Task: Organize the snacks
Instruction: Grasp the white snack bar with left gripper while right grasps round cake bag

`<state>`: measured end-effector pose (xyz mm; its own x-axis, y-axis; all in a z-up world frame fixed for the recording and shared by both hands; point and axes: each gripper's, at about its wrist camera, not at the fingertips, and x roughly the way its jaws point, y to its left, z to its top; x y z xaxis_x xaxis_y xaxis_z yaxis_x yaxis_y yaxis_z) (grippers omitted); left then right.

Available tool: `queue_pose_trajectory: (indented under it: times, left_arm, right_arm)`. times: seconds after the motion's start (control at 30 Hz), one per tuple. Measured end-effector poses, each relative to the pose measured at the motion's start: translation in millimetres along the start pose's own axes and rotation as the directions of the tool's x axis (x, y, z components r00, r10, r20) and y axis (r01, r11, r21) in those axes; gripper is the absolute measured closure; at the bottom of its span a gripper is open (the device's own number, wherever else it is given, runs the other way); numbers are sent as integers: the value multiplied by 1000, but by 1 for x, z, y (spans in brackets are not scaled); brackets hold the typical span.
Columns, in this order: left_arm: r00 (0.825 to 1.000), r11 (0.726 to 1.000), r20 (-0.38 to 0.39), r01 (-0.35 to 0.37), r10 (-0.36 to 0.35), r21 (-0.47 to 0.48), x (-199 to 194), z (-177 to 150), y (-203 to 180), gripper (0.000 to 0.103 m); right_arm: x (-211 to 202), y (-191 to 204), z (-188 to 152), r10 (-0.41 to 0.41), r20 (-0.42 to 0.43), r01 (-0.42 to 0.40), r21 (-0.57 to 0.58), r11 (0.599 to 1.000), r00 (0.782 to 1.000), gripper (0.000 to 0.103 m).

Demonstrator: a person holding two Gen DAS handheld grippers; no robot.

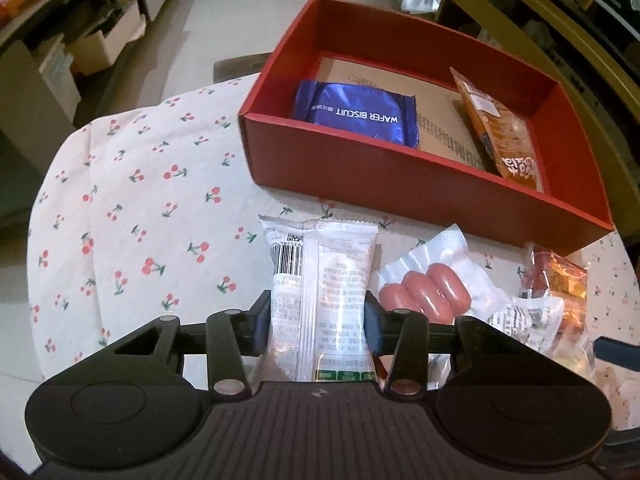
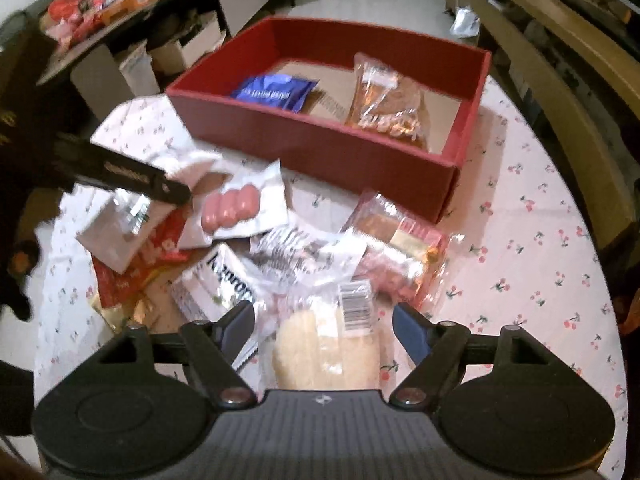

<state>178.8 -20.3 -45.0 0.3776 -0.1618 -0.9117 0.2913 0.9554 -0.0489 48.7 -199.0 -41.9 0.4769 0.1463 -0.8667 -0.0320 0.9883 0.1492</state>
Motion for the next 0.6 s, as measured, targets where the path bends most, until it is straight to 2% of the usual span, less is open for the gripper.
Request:
queue_pose_trajectory:
  times: [0.13, 0.33, 0.53, 0.57, 0.6]
  left_arm:
    - [1000, 999, 4, 21, -21, -26, -9, -6, 6, 51]
    - [1000, 1000, -11, 17, -17, -3, -6, -16, 3, 49]
    - [1000, 1000, -23, 7, -7, 12, 4, -18, 5, 39]
    - [1000, 1000, -26, 4, -3, 15, 6, -19, 5, 37]
    - [1000, 1000, -24, 0, 0, 16, 8, -19, 5, 36]
  right_arm:
    - [14, 8, -3, -13, -32, 12, -38, 999, 999, 10]
    - [29, 7, -9, -53, -43, 51, -37, 998, 998, 10]
    - [30, 9, -10, -68, -35, 67, -39, 997, 997, 9]
    - [31, 10, -11, -69, -36, 67, -39, 997, 997, 8]
    - [32, 10, -11, -65, -43, 63, -41, 997, 997, 1]
